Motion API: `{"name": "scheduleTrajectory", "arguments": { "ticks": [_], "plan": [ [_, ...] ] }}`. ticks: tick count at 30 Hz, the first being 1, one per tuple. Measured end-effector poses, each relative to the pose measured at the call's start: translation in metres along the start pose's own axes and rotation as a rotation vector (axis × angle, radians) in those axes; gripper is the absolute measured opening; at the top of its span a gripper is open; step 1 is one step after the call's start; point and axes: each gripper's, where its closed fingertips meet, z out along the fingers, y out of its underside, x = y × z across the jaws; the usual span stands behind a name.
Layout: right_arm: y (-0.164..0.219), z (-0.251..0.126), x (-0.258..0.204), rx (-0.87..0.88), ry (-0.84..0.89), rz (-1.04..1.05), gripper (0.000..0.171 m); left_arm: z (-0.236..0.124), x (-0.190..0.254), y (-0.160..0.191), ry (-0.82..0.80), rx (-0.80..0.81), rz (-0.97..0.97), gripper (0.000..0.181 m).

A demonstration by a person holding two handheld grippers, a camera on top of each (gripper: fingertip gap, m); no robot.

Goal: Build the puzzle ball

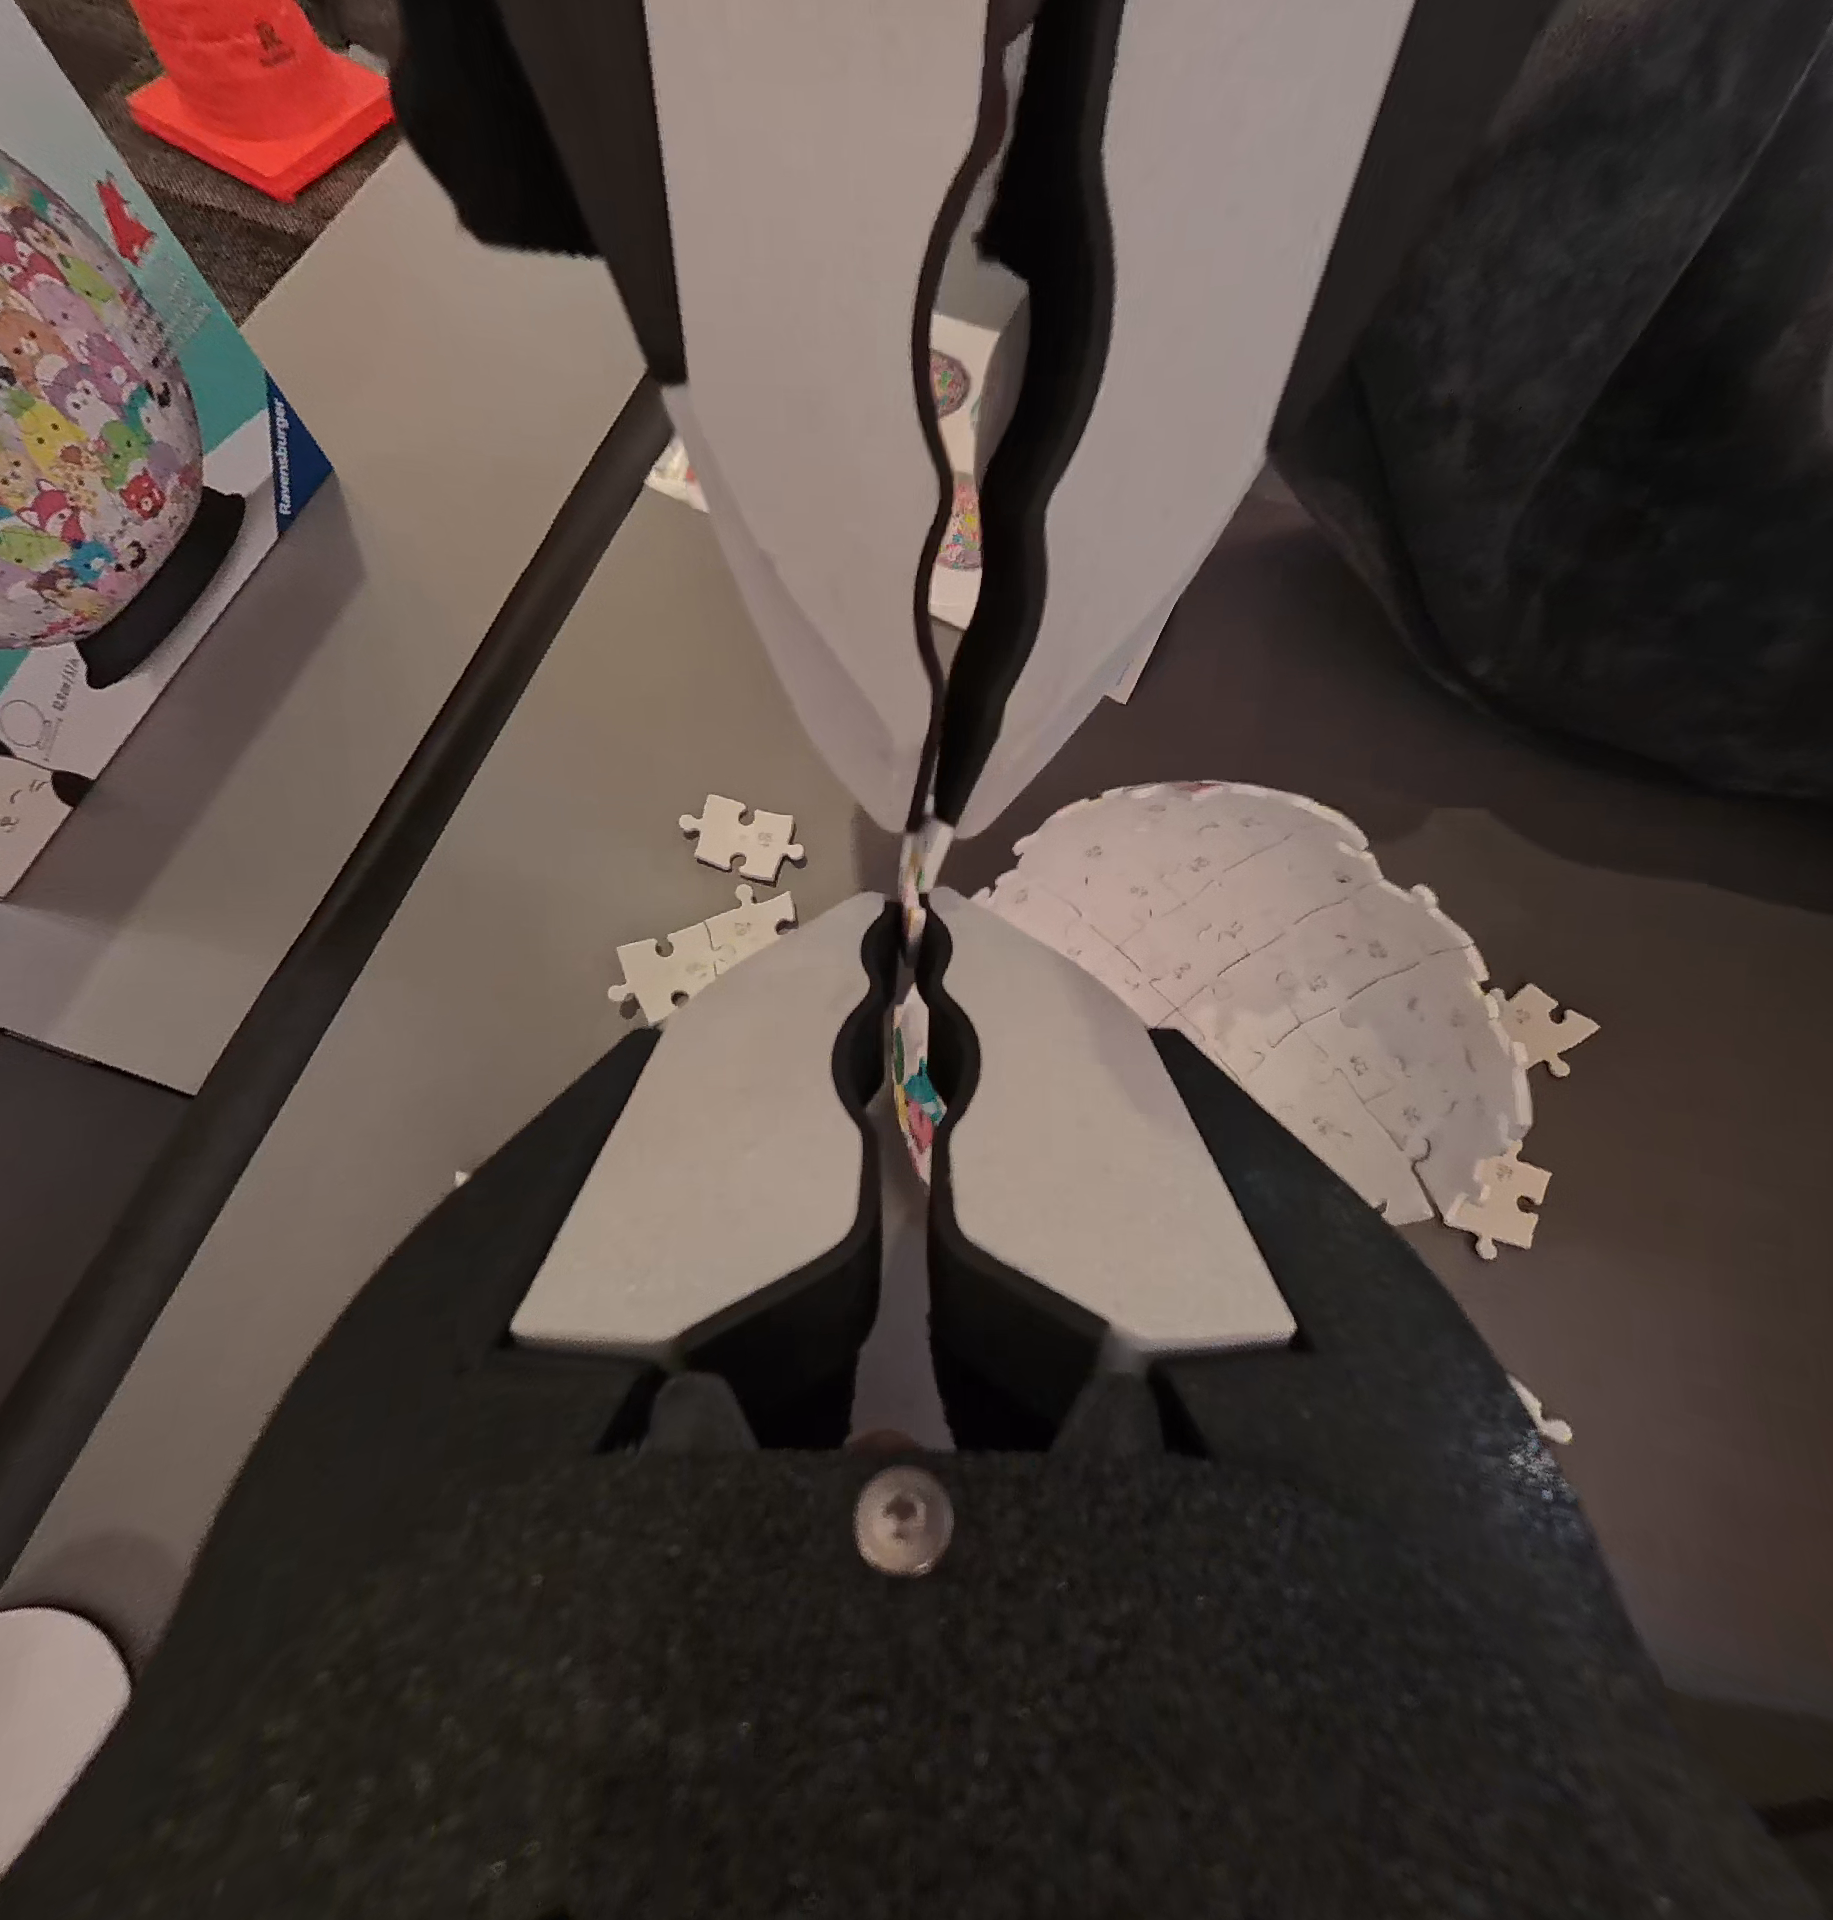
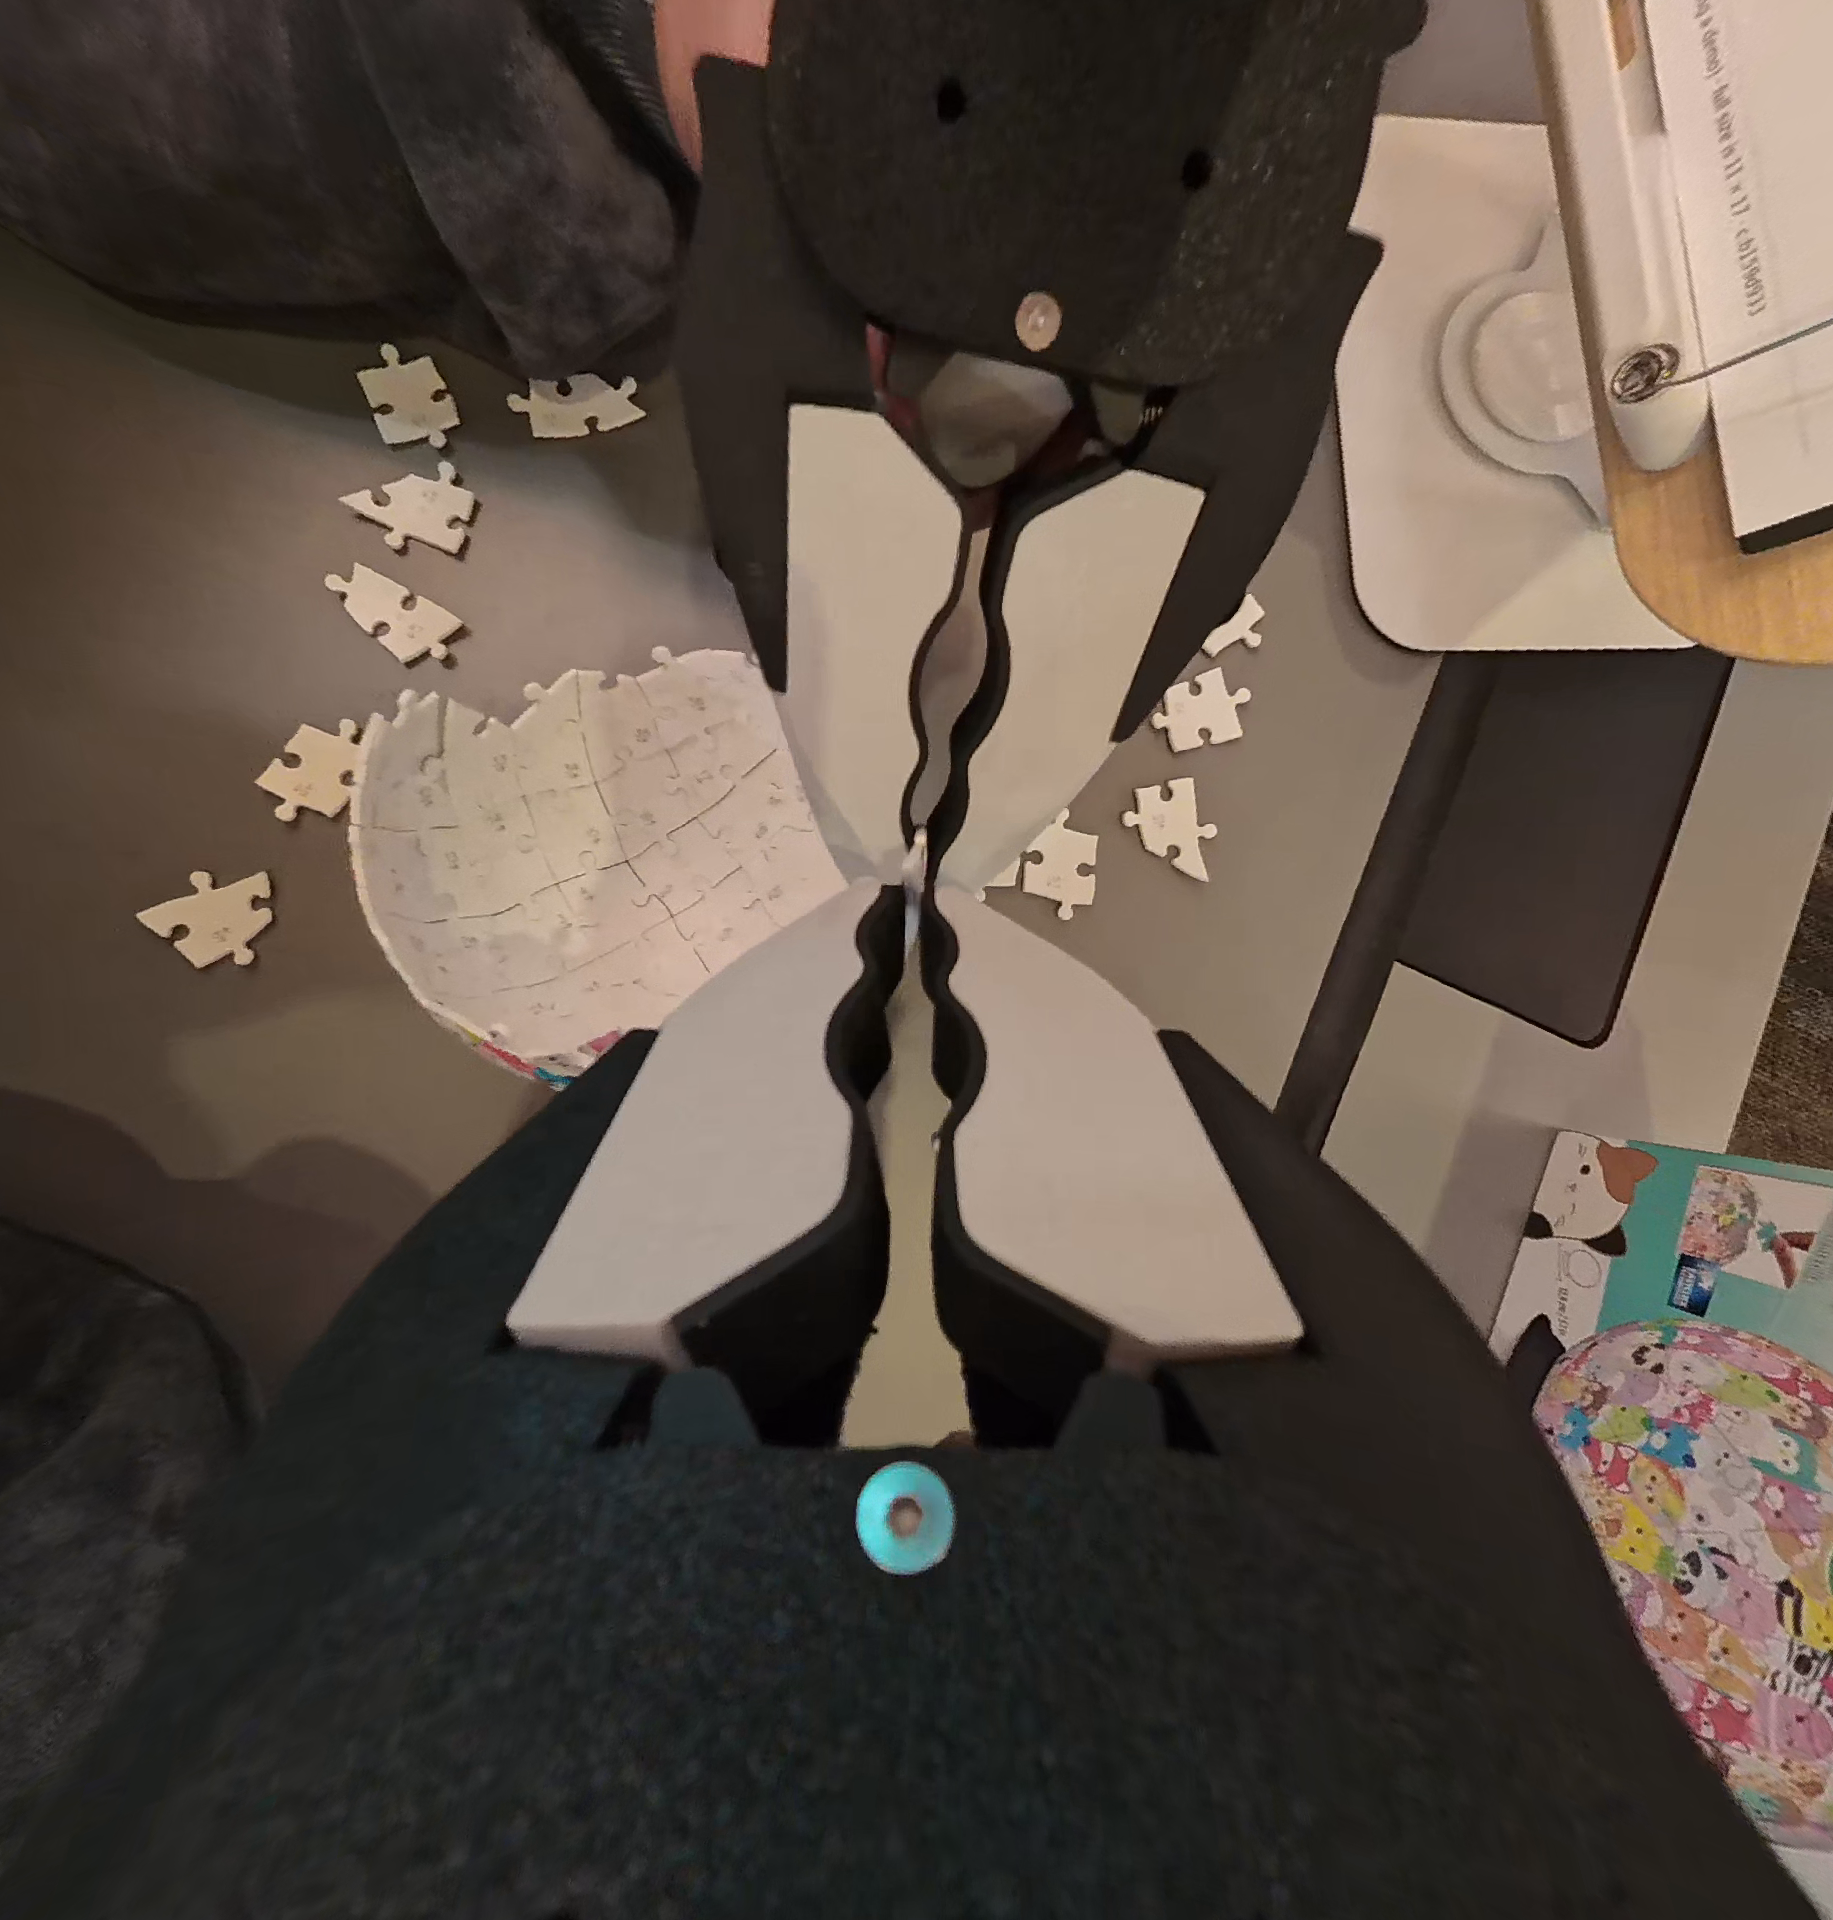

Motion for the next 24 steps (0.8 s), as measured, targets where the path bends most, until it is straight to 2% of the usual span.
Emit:
{"name": "scheduleTrajectory", "arguments": {
  "ticks": [10, 14, 21, 24],
  "plan": [
    [0.003, 0.002, -0.002, -0.010, -0.017, 0.014, 0.002, 0.005, 0.002, 0.004, 0.005, -0.023, 0.005, 0.002],
    [0.004, 0.003, -0.005, -0.014, -0.029, 0.020, 0.007, 0.004, 0.002, 0.002, 0.007, -0.016, 0.002, 0.001],
    [0.006, 0.006, -0.002, -0.039, -0.014, 0.006, 0.002, 0.004, 0.001, 0.004, 0.006, -0.020, 0.004, 0.002],
    [0.011, 0.011, -0.003, -0.066, -0.019, 0.022, 0.002, -0.002, 0.002, 0.013, 0.017, -0.073, 0.006, 0.004]
  ]
}}
